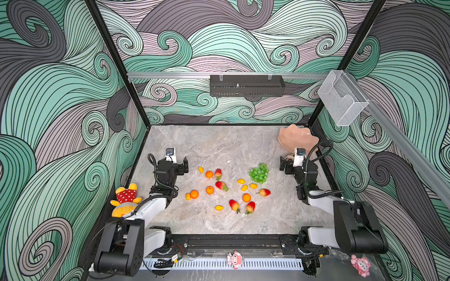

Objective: Arrange fruit in a fruit bowl
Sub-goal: Move the fruit bowl to the top-center of the table.

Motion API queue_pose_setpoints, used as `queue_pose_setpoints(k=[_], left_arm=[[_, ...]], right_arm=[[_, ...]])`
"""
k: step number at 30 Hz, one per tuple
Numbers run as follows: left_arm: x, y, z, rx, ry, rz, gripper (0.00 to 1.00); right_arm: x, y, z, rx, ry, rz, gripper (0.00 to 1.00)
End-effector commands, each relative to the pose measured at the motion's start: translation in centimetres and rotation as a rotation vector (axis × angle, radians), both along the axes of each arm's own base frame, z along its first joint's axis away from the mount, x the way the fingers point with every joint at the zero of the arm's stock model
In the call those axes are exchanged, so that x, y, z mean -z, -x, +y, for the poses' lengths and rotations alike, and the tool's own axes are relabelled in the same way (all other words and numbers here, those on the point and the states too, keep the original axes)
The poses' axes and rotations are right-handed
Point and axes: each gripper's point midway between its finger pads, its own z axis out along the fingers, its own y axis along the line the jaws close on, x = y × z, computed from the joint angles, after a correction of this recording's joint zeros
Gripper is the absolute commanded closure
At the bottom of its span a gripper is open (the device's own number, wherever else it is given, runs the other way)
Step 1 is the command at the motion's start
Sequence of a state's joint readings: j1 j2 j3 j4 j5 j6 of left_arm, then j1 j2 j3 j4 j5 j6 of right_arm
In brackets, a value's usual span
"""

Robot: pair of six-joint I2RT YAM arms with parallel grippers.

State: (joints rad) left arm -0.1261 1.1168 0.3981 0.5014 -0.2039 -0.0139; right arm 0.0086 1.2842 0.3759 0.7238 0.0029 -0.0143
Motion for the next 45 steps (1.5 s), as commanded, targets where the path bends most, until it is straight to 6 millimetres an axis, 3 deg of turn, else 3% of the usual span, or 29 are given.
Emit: queue_pose_setpoints(k=[1, 8, 15, 19, 22, 28, 30, 37, 45], left_arm=[[0.0, 1.2, 1.2, -0.136, -0.032, 0.073, 0.01], [-1.0, 0.3, 0.2, -0.196, 0.149, 0.198, 0.01], [-2.7, -1.2, -0.6, -0.263, 0.32, 0.296, 0.01], [-4.4, -1.6, 1.7, -0.327, 0.326, 0.296, 0.01], [-5.4, -2.0, 2.2, -0.334, 0.337, 0.265, 0.01], [-6.0, -1.9, 7.7, -0.464, 0.372, 0.167, 0.01], [-6.4, -1.9, 8.0, -0.471, 0.373, 0.167, 0.01], [-6.6, -3.0, 7.2, -0.449, 0.373, 0.162, 0.01], [-6.1, -3.3, 1.4, -0.326, 0.326, 0.299, 0.01]], right_arm=[[-0.9, 0.3, -0.7, 0.07, -0.047, 0.035, 0.0], [-2.2, -0.2, -2.1, 0.25, -0.226, 0.147, 0.0], [-1.7, -2.2, 0.0, 0.209, -0.283, 0.27, 0.0], [-1.2, -4.1, 1.9, 0.165, -0.272, 0.413, 0.0], [-1.1, -5.4, 3.1, 0.118, -0.192, 0.486, 0.0], [-0.1, -7.2, 2.9, 0.156, -0.04, 0.635, 0.0], [0.5, -8.2, 2.1, 0.197, 0.036, 0.694, 0.0], [1.9, -10.8, 1.0, 0.264, 0.195, 0.772, 0.06], [3.4, -14.1, 2.0, 0.27, 0.264, 0.804, 0.18]])
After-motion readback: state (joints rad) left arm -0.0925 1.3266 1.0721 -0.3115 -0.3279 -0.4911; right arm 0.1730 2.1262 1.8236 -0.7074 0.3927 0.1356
